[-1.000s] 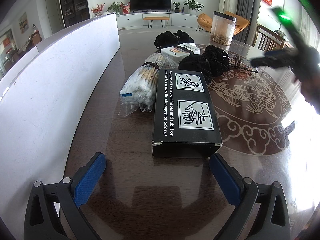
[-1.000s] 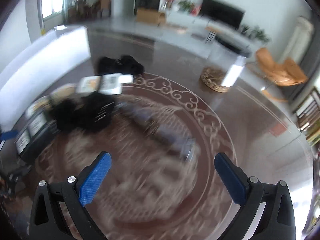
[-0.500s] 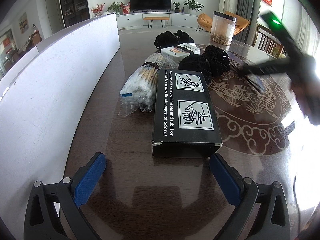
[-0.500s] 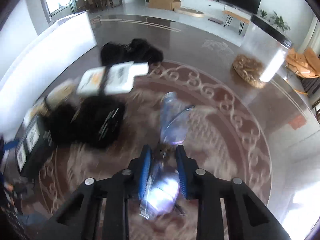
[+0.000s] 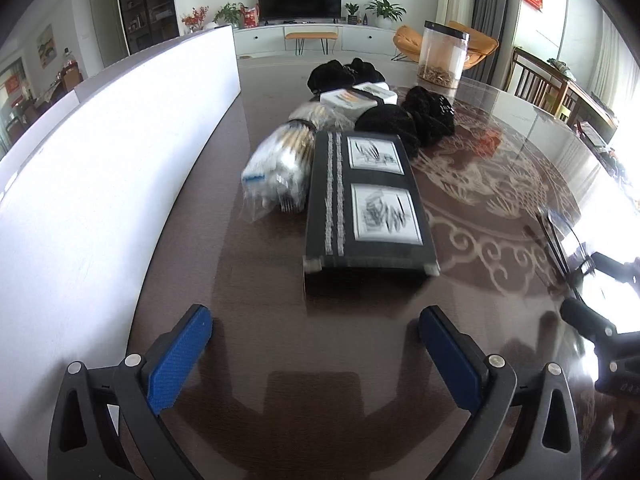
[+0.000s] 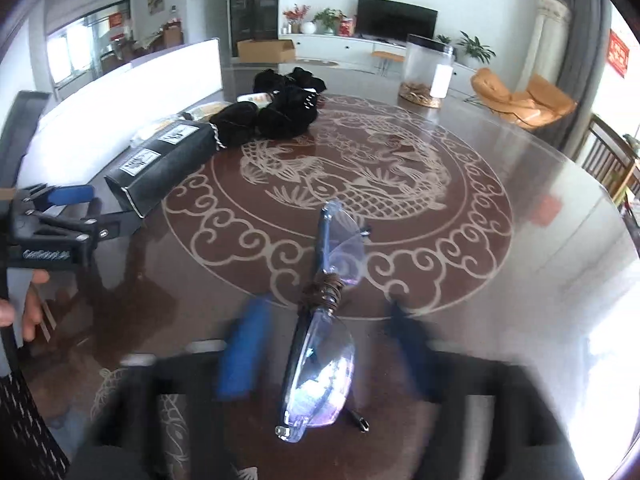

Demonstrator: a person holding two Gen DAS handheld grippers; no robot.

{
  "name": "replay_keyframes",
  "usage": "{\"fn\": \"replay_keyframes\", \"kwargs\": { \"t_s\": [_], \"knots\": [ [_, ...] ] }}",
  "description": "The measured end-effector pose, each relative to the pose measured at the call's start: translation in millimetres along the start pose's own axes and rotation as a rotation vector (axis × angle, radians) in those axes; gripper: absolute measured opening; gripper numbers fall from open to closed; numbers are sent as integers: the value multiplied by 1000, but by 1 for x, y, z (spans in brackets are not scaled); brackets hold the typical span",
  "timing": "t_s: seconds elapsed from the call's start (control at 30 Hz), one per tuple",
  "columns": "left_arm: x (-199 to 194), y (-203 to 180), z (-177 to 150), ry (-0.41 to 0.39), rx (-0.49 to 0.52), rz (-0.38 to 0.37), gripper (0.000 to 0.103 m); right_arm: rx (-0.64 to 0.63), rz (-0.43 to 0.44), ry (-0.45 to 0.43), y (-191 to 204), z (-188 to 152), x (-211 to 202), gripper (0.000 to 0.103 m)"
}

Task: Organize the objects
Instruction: 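Close the left tool on the black soap box while the right tool moves to the clear glasses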

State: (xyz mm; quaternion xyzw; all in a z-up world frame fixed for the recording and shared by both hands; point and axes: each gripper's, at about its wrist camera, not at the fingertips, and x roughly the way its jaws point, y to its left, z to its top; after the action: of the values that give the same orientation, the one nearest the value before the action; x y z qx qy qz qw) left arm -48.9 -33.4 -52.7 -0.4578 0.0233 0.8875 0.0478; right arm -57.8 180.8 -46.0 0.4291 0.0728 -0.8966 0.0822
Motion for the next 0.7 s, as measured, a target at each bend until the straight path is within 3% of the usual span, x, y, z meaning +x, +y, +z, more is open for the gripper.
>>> {"fn": "replay_keyframes", "kwargs": {
  "t_s": [0.07, 0.13, 0.2, 0.4, 0.47, 0.6, 0.7],
  "knots": [
    [-5, -4, -6, 33, 26, -18, 103, 12, 22, 15, -1, 2, 3, 88],
    [-4, -9, -2, 68, 34, -43, 103, 32, 31, 33, -4, 0, 5, 96],
    [-4, -13, 8, 51, 33, -88, 103, 50, 24, 44, -6, 0, 5, 98],
    [22, -29, 52, 71, 7, -97, 102, 50, 22, 43, -5, -2, 3, 99],
    [27, -31, 55, 63, 5, -38, 57, 49, 23, 44, -5, -2, 3, 99],
    [13, -25, 33, 7, 3, -79, 58, 49, 24, 45, -5, -2, 3, 100],
    [-15, -31, -7, -1, 69, -71, 58, 48, 26, 46, -4, -2, 5, 100]
  ]
}}
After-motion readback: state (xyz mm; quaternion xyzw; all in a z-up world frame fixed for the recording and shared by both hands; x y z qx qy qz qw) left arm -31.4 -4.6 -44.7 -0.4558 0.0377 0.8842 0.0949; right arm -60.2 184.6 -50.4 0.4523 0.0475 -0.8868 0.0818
